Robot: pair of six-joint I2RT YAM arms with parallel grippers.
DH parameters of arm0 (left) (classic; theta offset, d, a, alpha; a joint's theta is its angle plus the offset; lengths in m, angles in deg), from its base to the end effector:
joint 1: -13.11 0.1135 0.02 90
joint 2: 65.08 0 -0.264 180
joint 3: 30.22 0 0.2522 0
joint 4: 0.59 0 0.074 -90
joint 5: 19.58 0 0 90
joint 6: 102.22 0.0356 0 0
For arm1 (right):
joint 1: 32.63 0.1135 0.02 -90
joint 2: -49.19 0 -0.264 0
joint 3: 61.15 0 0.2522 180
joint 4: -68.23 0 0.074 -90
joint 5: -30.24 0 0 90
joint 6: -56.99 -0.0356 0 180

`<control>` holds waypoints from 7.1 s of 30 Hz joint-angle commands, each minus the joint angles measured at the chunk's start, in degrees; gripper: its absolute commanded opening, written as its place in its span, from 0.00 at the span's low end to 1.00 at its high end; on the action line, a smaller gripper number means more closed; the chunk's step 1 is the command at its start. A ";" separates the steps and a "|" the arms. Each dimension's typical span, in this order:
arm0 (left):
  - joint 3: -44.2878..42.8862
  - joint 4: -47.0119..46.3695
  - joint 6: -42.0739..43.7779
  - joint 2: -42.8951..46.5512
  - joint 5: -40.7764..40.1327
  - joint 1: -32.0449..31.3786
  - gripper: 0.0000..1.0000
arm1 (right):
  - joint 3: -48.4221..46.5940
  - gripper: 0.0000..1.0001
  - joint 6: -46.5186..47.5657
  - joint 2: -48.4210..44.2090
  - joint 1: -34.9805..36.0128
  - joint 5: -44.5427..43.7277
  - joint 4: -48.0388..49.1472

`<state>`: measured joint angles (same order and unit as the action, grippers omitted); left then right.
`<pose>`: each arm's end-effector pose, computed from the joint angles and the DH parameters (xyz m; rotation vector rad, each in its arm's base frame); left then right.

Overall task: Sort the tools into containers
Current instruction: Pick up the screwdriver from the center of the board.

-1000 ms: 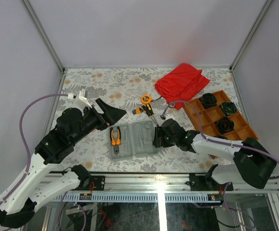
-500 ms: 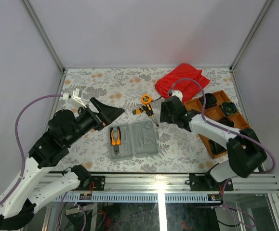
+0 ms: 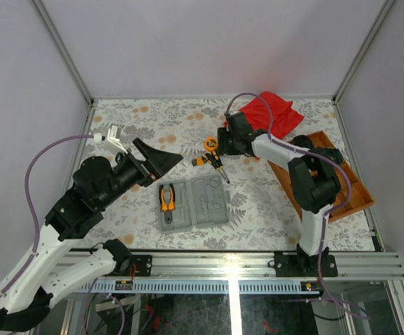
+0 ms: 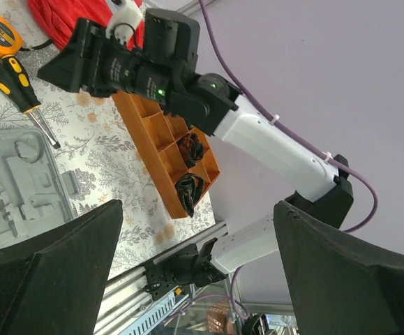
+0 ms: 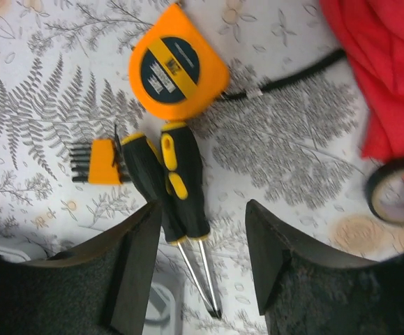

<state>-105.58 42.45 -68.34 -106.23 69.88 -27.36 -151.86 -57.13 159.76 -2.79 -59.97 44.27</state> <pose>0.1053 -0.0894 0.4122 -0.2649 1.8715 -1.2029 0.3722 0.2134 0.1991 -0.1170 2.3796 0.4569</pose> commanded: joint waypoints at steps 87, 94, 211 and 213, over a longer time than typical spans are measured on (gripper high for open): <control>8.96 10.88 7.69 4.70 -0.33 -0.23 0.89 | 38.74 0.09 1.35 -36.71 0.56 17.44 27.62; 10.36 9.72 9.10 4.36 0.82 -0.23 0.89 | 45.37 0.02 18.76 -40.03 11.08 20.32 38.56; 29.04 -8.71 16.69 12.20 -8.99 -8.82 0.00 | 43.97 0.85 -33.04 -52.26 24.03 -9.56 28.43; 28.89 -8.67 17.07 11.56 -7.87 -8.82 0.00 | 43.99 0.82 -36.48 -53.03 24.04 -11.44 27.91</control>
<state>-76.78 38.76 -52.39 -94.05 59.52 -36.30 -108.06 -82.42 108.98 20.99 -66.79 65.82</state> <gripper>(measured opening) 0.288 0.848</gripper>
